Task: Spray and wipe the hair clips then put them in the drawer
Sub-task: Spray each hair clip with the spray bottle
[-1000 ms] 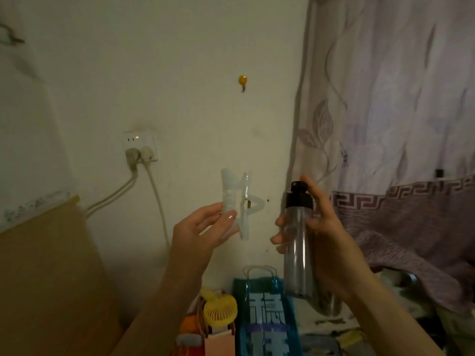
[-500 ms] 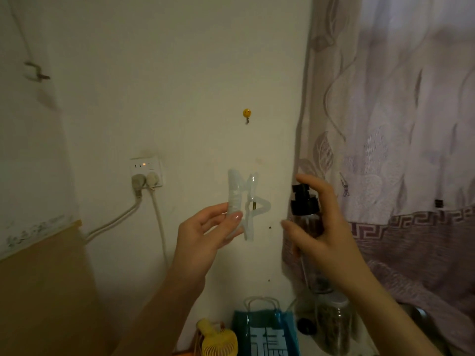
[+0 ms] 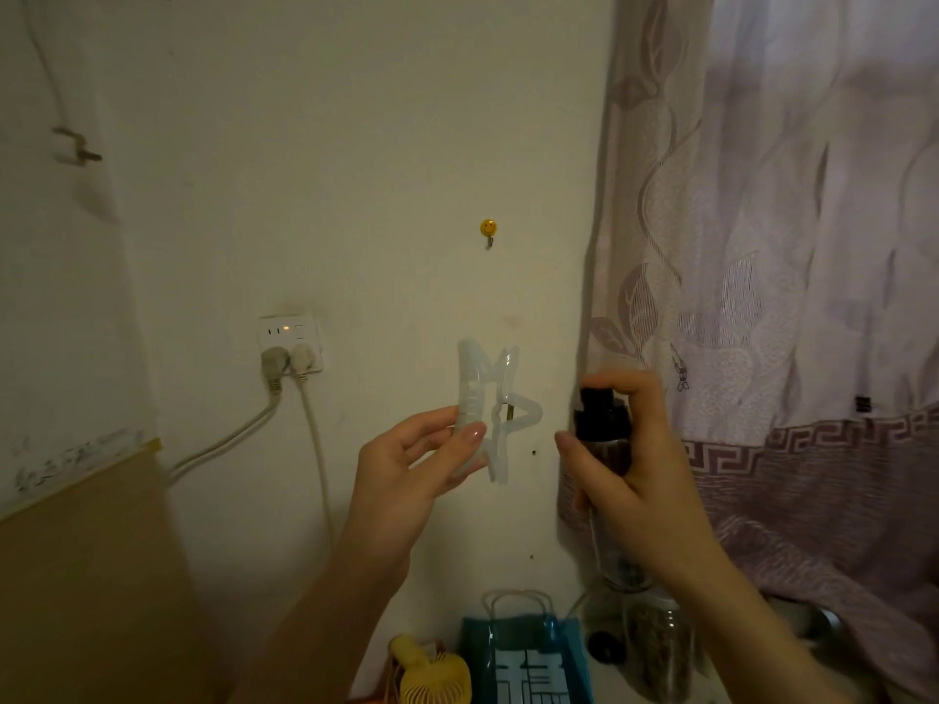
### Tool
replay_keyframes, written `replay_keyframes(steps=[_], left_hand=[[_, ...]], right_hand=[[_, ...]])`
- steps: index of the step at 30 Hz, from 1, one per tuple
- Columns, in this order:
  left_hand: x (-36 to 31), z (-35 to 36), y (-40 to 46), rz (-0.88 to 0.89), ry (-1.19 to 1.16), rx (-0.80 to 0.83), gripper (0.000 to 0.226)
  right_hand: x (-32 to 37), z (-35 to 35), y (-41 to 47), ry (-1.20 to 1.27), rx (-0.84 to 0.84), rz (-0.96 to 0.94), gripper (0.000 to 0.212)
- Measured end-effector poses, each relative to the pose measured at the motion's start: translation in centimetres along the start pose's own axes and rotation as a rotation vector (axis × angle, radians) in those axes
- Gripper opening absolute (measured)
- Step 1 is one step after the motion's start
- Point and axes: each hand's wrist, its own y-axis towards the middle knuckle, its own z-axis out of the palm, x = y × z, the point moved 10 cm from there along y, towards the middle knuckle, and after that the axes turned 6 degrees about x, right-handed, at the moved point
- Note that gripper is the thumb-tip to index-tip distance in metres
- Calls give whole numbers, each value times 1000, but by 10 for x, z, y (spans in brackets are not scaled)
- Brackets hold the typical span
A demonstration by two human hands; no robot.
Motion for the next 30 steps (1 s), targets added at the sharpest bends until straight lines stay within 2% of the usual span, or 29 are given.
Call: replay_keyframes(steps=[5, 10, 22, 30], left_hand=[[2, -1, -2, -4, 6, 8, 55], [3, -2, -4, -10, -7, -3, 52], [2, 4, -6, -9, -28, 14, 54], [2, 2, -12, 21, 12, 14, 56]], right_hand=[[0, -3, -5, 93, -21, 1, 56], [-8, -5, -17, 110, -45, 22, 60], [-22, 0, -36, 59, -40, 108, 45], [-21, -8, -36, 206, -108, 120, 55]])
